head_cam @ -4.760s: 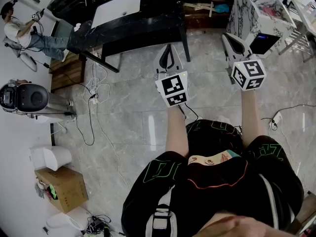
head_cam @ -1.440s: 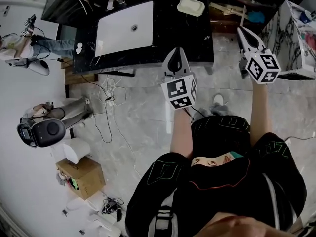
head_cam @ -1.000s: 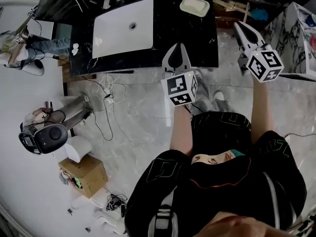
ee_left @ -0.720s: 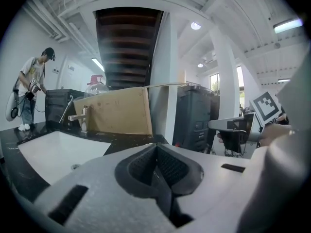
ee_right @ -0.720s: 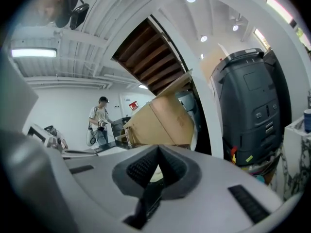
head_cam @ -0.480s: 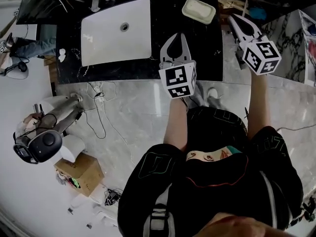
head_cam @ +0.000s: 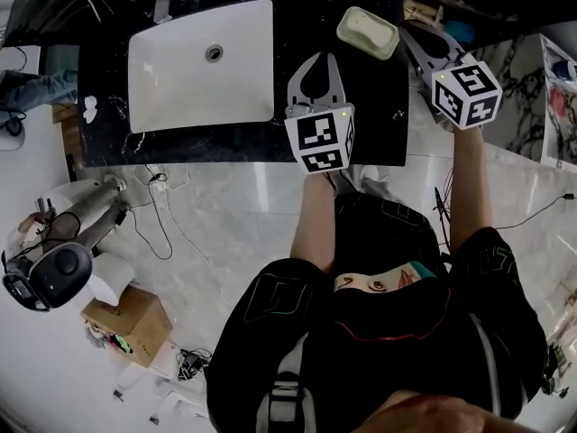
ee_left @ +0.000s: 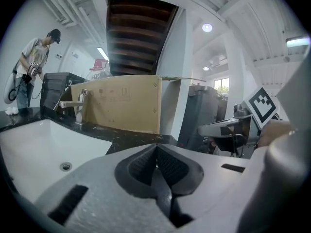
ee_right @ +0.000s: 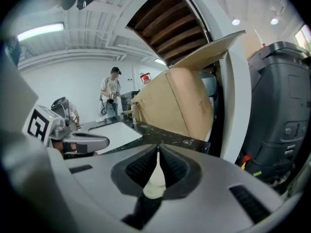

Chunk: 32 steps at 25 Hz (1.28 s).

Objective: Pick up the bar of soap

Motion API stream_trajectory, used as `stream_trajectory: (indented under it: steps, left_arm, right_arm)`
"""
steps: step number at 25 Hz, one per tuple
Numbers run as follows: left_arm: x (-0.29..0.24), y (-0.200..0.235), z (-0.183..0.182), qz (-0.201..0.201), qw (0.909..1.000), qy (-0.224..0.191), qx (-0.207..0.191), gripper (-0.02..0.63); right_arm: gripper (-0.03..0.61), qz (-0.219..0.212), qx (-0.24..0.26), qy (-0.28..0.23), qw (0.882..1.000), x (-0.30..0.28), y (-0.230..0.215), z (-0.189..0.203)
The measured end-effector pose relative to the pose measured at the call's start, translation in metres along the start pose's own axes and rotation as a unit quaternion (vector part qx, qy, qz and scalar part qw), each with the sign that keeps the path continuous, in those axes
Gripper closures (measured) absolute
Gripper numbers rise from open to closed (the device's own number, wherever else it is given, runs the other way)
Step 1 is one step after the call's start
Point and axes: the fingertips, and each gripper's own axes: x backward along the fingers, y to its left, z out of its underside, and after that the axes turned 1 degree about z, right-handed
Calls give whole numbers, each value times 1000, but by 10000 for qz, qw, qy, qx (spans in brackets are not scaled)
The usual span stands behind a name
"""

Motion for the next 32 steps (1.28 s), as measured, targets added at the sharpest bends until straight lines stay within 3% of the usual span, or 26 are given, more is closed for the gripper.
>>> stream_trajectory:
  steps: [7,12,19,32]
  left_arm:
    - [-17,18,-7,96,9998,-65,172,606]
    - [-26,33,-13,159,9993,-109,310,606]
    - [-42,49,-13,289,9981,-116,540,606]
    - [-56,70,-18,409,9965,-141,714,606]
  right_arm:
    - [517,-301,248,695,9968,-29,12,7]
    - [466,-359,542,1441,9874,-49,14,17]
    - [399,-644,961,2805,9529,-68,15,47]
    - [345,-973,1337,4014,9008,-90,17,78]
